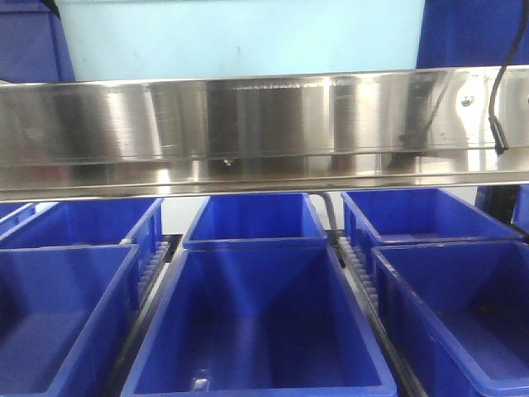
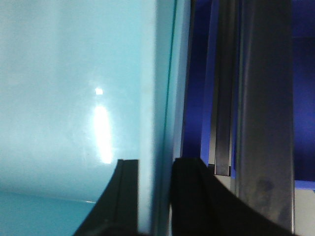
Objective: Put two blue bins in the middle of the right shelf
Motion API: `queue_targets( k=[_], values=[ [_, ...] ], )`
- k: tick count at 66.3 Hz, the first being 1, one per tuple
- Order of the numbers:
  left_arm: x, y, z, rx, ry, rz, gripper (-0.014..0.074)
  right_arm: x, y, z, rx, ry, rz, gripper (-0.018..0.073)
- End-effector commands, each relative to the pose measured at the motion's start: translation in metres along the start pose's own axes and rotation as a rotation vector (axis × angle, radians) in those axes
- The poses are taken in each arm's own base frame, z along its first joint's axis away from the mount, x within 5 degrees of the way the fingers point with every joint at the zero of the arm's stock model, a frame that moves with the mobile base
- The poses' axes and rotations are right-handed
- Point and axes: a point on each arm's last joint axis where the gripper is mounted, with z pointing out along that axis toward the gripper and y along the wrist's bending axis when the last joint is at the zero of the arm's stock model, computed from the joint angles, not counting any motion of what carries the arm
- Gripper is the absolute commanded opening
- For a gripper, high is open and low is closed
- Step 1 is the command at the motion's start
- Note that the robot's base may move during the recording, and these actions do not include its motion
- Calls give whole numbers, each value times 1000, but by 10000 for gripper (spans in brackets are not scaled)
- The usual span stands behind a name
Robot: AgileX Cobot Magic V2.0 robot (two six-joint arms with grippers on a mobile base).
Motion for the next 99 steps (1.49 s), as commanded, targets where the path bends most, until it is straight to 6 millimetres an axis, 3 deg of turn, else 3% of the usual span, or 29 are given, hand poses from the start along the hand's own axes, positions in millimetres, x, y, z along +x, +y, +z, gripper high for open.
queue_targets(
  k=[1, 16, 27, 41, 62, 74, 83, 99],
  values=[
    [-1, -5, -4, 46, -16, -5, -111, -1, 2, -2, -28, -17, 1, -153],
    [-2, -5, -1, 43, -10, 8, -111, -1, 2, -1, -28, -15, 1, -154],
    [-7, -9, -19, 62, -67, 20, -111, -2, 4, -9, -32, -35, -3, -154],
    [-16, -15, -51, 93, -174, 75, -111, -9, 13, -43, -51, -139, -74, -154],
    [-30, -28, -118, 152, -406, 164, -111, -28, 32, -110, -92, -407, -182, -154],
    [-33, -32, -150, 182, -528, 177, -111, -31, 38, -135, -101, -500, -221, -154],
    [-33, -31, -157, 170, -557, 181, -111, -33, 40, -145, -105, -550, -233, -154],
    [-33, -30, -157, 160, -550, 182, -111, -34, 40, -146, -107, -562, -233, -154]
  ],
)
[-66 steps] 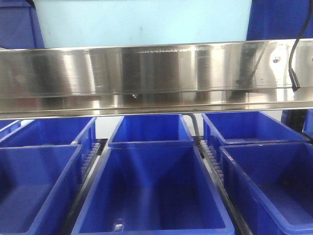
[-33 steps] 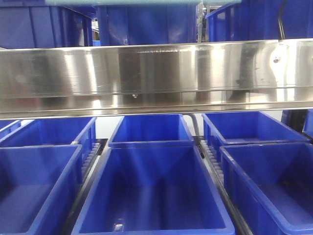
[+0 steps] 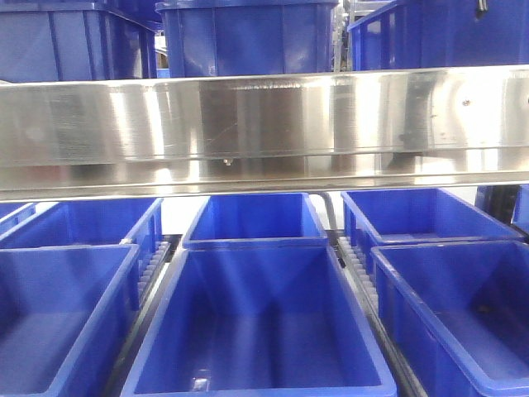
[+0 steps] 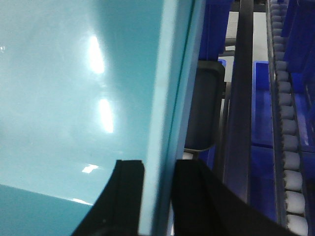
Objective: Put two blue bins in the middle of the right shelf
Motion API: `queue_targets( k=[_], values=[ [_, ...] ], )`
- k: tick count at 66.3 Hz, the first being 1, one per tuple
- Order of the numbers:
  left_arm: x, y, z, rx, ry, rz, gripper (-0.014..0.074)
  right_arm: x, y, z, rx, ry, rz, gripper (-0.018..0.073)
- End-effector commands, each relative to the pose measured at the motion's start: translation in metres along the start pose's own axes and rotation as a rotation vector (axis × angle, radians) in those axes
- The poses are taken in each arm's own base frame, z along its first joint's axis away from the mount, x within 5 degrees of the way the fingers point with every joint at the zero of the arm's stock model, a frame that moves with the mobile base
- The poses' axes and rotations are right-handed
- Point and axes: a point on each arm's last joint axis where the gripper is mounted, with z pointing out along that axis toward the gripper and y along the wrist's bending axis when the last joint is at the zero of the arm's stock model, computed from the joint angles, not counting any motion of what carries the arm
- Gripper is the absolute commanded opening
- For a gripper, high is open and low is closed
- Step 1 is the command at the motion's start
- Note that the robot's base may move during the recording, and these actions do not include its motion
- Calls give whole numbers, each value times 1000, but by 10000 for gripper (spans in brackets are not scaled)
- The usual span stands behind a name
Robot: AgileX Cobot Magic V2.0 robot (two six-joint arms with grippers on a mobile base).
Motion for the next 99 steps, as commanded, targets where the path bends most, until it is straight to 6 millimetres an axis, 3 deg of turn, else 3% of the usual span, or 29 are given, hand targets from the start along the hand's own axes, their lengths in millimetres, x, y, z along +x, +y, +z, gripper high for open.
queue_targets(
  k=[1, 99],
  values=[
    [-10, -7, -16, 65, -106, 5, -111, -11, 10, -16, -60, -114, -17, -154],
    [-11, -8, -16, 67, -118, 4, -111, -12, 9, -13, -60, -120, -16, -154]
  ],
)
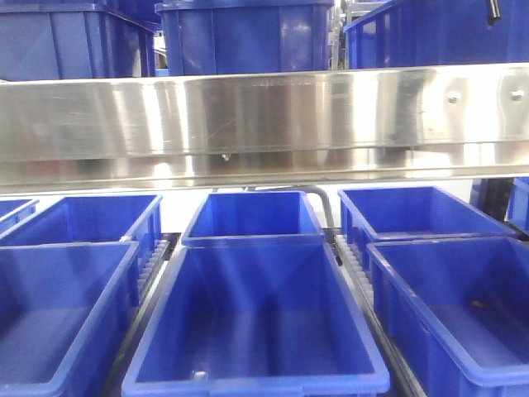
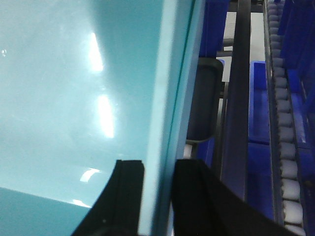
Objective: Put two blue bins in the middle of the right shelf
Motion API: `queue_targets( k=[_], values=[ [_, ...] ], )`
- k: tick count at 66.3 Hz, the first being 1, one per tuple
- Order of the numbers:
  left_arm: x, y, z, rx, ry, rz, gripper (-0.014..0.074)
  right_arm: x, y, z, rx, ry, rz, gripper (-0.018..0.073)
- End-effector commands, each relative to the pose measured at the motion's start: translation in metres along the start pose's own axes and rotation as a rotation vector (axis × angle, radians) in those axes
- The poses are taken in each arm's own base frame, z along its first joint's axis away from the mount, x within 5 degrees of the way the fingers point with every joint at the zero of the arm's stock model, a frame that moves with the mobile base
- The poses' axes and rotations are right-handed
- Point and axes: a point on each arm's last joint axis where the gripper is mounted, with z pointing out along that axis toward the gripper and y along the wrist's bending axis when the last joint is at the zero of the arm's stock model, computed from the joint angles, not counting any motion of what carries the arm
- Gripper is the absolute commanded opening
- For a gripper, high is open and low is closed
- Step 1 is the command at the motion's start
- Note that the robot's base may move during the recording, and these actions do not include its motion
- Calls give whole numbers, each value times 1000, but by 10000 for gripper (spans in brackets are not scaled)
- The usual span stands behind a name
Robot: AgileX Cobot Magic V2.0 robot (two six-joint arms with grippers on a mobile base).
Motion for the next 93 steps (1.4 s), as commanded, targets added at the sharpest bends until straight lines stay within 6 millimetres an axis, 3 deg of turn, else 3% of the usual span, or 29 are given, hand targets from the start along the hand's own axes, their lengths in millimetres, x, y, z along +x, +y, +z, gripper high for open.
queue_targets(
  k=[1, 93],
  values=[
    [-11, -8, -16, 68, -120, 5, -111, -11, 9, -13, -60, -112, -10, -154],
    [-11, -8, -16, 68, -120, 5, -111, -11, 9, -12, -59, -110, -9, -154]
  ],
)
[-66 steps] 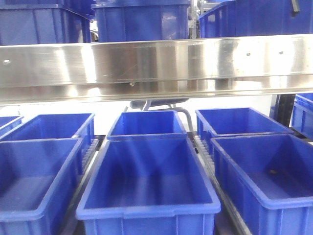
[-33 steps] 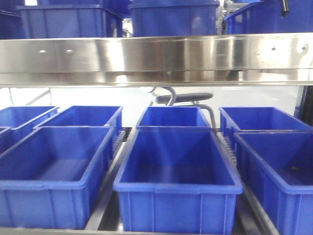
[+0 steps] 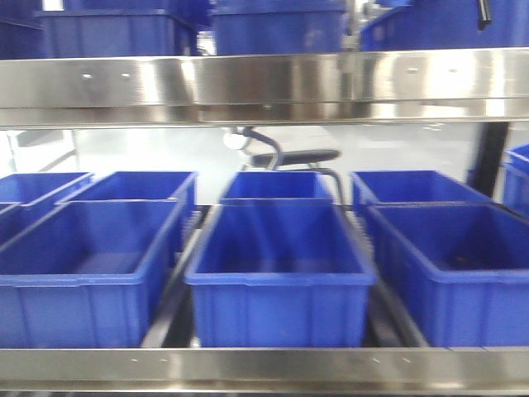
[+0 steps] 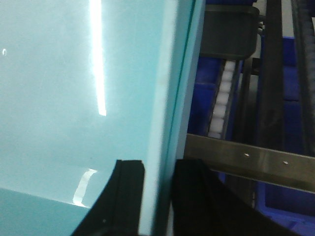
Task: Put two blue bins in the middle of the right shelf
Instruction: 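Drive the base across the room carrying the teal bin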
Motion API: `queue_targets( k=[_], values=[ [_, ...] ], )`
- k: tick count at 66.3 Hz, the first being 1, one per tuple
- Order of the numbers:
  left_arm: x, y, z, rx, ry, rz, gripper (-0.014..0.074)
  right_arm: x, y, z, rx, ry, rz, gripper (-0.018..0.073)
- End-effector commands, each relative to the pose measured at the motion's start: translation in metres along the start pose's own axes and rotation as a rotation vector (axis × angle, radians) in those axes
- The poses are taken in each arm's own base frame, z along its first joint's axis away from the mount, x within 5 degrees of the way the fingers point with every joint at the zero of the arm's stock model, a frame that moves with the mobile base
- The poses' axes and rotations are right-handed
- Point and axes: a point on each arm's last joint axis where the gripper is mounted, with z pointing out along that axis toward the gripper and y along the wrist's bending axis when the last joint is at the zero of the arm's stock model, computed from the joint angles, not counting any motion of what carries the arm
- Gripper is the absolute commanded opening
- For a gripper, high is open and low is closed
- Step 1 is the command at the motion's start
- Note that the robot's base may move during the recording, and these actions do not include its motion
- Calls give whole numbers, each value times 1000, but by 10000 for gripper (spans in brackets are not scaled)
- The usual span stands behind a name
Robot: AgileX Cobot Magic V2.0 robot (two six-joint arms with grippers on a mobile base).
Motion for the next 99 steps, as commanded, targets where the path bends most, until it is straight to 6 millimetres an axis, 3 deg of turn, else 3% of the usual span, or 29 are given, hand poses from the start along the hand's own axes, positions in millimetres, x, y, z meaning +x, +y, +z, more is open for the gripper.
queue_targets(
  k=[1, 99],
  values=[
    [-11, -8, -16, 71, -122, 5, -111, -11, 9, -13, -56, -107, -9, -154],
    [-11, -8, -16, 71, -122, 5, -111, -11, 9, -13, -56, -107, -9, -154]
  ],
)
